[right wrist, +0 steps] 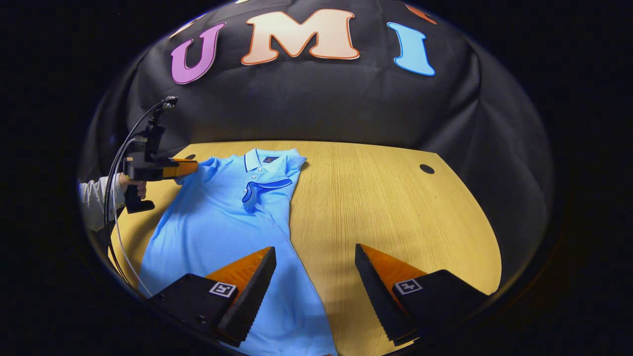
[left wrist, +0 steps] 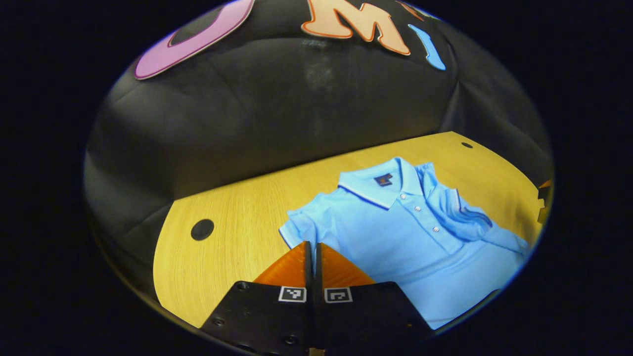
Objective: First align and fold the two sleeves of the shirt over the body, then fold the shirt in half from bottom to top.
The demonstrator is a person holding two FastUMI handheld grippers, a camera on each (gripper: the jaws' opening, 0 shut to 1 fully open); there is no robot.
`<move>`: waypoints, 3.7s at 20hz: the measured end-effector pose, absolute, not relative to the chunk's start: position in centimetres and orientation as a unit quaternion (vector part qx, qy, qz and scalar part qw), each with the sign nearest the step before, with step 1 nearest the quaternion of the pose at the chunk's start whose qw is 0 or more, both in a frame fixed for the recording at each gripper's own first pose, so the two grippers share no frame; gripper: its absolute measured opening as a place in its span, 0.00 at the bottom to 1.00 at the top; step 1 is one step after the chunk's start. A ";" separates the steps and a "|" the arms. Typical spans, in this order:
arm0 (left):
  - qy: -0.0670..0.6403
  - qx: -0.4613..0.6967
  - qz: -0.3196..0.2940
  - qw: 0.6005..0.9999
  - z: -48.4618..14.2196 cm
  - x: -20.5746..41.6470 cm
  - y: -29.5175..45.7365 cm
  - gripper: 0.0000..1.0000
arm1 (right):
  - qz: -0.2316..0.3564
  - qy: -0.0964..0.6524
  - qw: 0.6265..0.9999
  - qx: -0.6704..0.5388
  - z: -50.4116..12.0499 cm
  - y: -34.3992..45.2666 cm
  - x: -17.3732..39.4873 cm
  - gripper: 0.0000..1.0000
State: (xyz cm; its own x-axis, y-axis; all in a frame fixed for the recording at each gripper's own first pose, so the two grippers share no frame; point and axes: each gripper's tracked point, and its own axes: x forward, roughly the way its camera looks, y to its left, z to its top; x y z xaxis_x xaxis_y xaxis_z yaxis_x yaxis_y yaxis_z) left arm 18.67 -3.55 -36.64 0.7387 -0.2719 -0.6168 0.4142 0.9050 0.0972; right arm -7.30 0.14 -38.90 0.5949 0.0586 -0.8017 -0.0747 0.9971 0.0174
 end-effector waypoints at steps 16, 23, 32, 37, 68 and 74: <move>0.324 0.113 -0.235 0.909 -37.7 16.0 -17.3 0.00 | 0.020 0.443 0.896 0.023 -37.9 -7.1 -8.3 0.99; 0.328 0.112 -0.179 0.921 -37.5 15.9 -11.7 1.00 | 0.031 0.431 0.901 0.035 -37.6 -5.9 -6.8 0.98; 0.357 0.096 -0.085 0.925 -41.4 16.7 -4.4 0.95 | 0.048 0.444 0.895 0.018 -38.3 -4.3 -6.9 0.98; 0.368 0.080 -0.125 0.918 -42.2 17.5 -6.7 0.70 | 0.042 0.446 0.894 0.020 -38.5 -3.9 -7.0 0.98; 0.357 0.102 -0.071 0.926 -31.0 -4.2 -6.6 0.96 | 0.181 0.413 0.892 0.040 -34.2 -1.0 -12.5 0.99; 0.408 0.084 -0.070 0.906 -35.4 -14.4 -3.2 0.96 | 0.158 0.444 0.882 0.018 -35.3 0.5 -20.5 0.99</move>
State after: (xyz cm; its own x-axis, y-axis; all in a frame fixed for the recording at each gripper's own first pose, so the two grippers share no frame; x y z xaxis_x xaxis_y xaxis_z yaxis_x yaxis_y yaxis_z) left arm -14.42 -3.24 -35.43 0.6570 -0.0576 -0.7517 0.1946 0.9763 0.0953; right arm -20.53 0.52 -35.32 0.5556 0.2951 -0.7773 -0.2623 0.9494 0.1729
